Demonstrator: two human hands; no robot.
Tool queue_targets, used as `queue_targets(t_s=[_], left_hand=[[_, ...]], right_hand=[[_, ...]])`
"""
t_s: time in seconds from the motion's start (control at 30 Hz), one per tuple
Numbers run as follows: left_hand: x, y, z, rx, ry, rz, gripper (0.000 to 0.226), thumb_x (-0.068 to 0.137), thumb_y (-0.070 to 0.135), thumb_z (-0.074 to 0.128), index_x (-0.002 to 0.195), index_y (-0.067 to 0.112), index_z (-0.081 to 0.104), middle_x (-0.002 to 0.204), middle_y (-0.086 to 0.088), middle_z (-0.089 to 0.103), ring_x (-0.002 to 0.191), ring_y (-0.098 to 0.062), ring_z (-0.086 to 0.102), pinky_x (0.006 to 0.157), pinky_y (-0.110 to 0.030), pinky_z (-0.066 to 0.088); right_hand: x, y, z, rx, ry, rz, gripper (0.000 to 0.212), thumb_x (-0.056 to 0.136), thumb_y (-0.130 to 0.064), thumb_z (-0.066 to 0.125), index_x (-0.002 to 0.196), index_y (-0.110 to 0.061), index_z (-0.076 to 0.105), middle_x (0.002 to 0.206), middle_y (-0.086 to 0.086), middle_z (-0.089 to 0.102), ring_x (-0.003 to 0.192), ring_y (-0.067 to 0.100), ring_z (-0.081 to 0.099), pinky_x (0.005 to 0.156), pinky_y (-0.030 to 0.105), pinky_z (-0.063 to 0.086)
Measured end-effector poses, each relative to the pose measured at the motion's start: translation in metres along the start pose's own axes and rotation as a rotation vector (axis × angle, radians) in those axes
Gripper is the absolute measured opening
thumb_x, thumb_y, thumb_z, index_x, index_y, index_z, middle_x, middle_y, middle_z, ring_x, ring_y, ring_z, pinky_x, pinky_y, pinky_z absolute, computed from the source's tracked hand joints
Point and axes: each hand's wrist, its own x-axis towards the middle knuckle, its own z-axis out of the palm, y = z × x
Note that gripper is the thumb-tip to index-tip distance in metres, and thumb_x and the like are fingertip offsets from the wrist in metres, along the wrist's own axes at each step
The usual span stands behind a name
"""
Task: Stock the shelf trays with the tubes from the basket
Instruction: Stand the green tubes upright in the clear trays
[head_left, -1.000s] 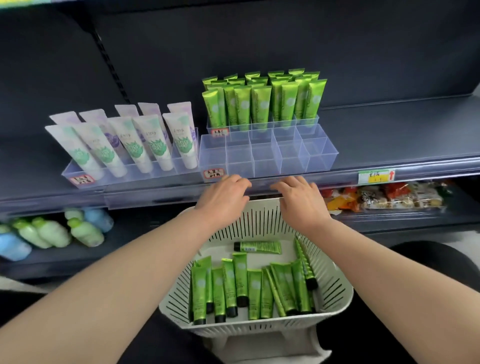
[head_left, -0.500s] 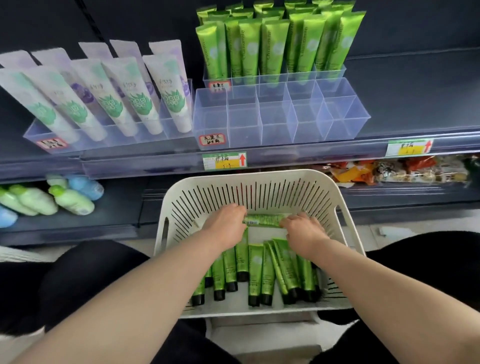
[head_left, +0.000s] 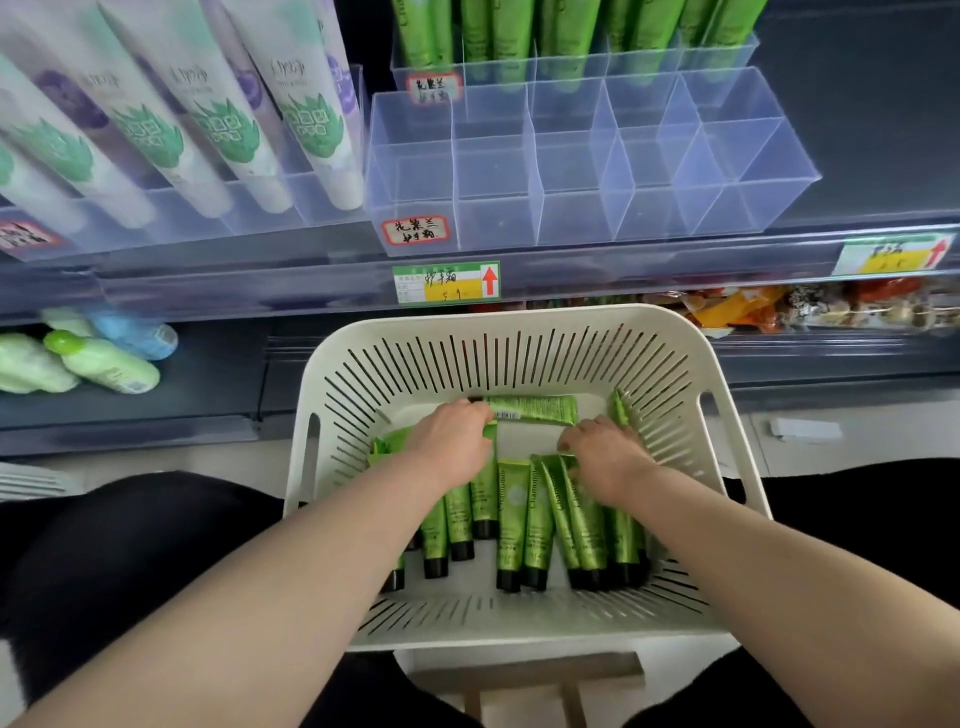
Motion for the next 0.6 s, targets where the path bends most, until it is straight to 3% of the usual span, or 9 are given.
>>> queue_targets(t_s=[0.1, 0.2, 0.27, 0.43, 0.6], left_hand=[[0.003, 0.002, 0.004, -0.012, -0.016, -0.026, 0.031, 0.096, 0.018, 0.053, 0.127, 0.014, 0.056, 0.122, -0.004, 0.056, 0.106, -0.019, 0.056, 0.085, -0.033, 0.049], [0.007, 0.008, 0.009, -0.021, -0.044, -0.049, 0.036, 0.096, 0.020, 0.054, 0.132, 0.017, 0.054, 0.131, -0.004, 0.054, 0.116, -0.021, 0.054, 0.094, -0.036, 0.047], [0.010, 0.014, 0.012, -0.041, -0.065, -0.057, 0.039, 0.097, 0.020, 0.054, 0.135, 0.018, 0.053, 0.136, -0.006, 0.053, 0.121, -0.023, 0.052, 0.095, -0.035, 0.045], [0.022, 0.032, 0.021, -0.071, -0.125, -0.074, 0.041, 0.097, 0.020, 0.055, 0.138, 0.018, 0.051, 0.138, -0.010, 0.053, 0.123, -0.028, 0.053, 0.098, -0.036, 0.044], [0.036, 0.056, 0.041, -0.131, -0.249, -0.163, 0.050, 0.097, 0.010, 0.051, 0.144, 0.023, 0.043, 0.145, -0.005, 0.048, 0.123, -0.023, 0.054, 0.094, -0.030, 0.046]], right_hand=[[-0.004, 0.001, -0.014, 0.120, -0.012, 0.020, 0.038, 0.087, -0.026, 0.066, 0.123, -0.023, 0.055, 0.124, 0.003, 0.053, 0.112, 0.021, 0.051, 0.098, 0.036, 0.045], [-0.013, 0.002, -0.029, 0.321, -0.070, 0.011, 0.027, 0.087, -0.023, 0.066, 0.114, -0.024, 0.060, 0.116, -0.002, 0.056, 0.095, 0.016, 0.059, 0.082, 0.031, 0.055], [-0.021, 0.005, -0.039, 0.396, -0.018, 0.006, 0.024, 0.087, -0.020, 0.066, 0.111, -0.023, 0.062, 0.110, -0.003, 0.059, 0.088, 0.015, 0.061, 0.077, 0.030, 0.055], [-0.039, 0.016, -0.062, 0.463, 0.258, 0.019, 0.024, 0.087, -0.019, 0.067, 0.111, -0.022, 0.067, 0.106, -0.001, 0.065, 0.093, 0.019, 0.062, 0.086, 0.035, 0.053], [-0.049, 0.026, -0.060, 0.416, 0.339, -0.022, 0.026, 0.085, -0.022, 0.068, 0.111, -0.022, 0.068, 0.105, 0.000, 0.068, 0.097, 0.019, 0.061, 0.087, 0.036, 0.051]])
